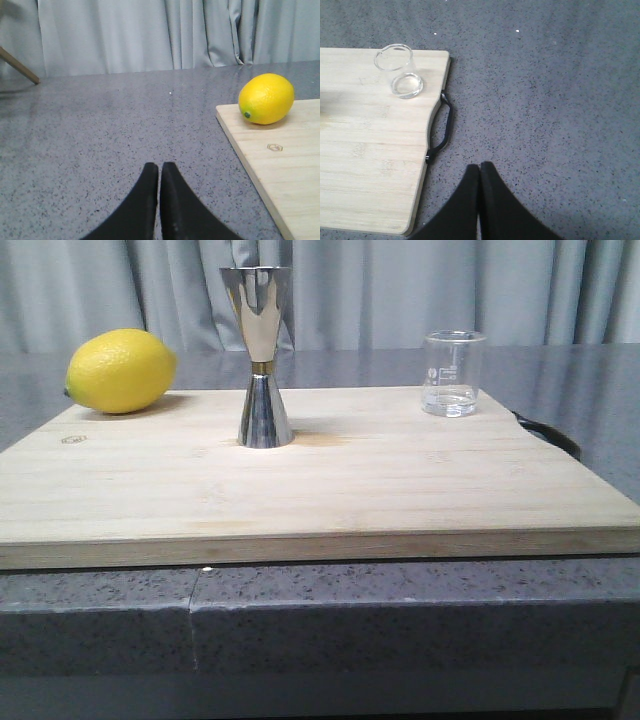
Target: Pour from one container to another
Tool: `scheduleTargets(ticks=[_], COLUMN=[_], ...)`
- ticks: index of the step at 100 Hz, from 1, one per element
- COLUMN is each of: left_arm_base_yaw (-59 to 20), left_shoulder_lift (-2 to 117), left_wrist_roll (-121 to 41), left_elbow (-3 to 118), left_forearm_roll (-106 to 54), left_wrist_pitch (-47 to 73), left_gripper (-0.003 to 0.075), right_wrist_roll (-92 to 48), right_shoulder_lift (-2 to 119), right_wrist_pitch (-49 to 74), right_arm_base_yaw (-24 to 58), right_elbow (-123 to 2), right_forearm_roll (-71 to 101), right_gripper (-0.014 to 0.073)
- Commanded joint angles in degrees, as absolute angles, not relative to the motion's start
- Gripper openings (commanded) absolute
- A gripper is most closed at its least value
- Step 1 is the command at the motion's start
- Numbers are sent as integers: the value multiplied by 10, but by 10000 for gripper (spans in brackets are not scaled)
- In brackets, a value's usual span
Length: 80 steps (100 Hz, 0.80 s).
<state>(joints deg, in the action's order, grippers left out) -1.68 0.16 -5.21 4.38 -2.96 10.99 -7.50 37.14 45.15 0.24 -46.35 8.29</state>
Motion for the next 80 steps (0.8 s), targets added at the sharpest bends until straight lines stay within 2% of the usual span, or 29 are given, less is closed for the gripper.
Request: scheduleTargets(ticks=[1, 11, 80], left_arm_base_yaw=[-14, -14, -37], left_shoulder_lift=[-19, -18, -18], left_wrist_roll=[-36, -4, 5], left_elbow=[21, -7, -6], left_forearm_roll=[-40, -30, -10], left_wrist_pitch=[19, -24, -34], left_gripper=[-19, -19, -19], right_wrist_roll=[-75, -75, -75], right_shoulder_lift=[370, 370, 371], right_wrist_pitch=[410, 412, 413], right_arm_base_yaw=[-2, -2, -2], right_elbow=[-477, -477, -477], right_forearm_roll=[87, 87, 87], right_gripper=[-70, -70, -70])
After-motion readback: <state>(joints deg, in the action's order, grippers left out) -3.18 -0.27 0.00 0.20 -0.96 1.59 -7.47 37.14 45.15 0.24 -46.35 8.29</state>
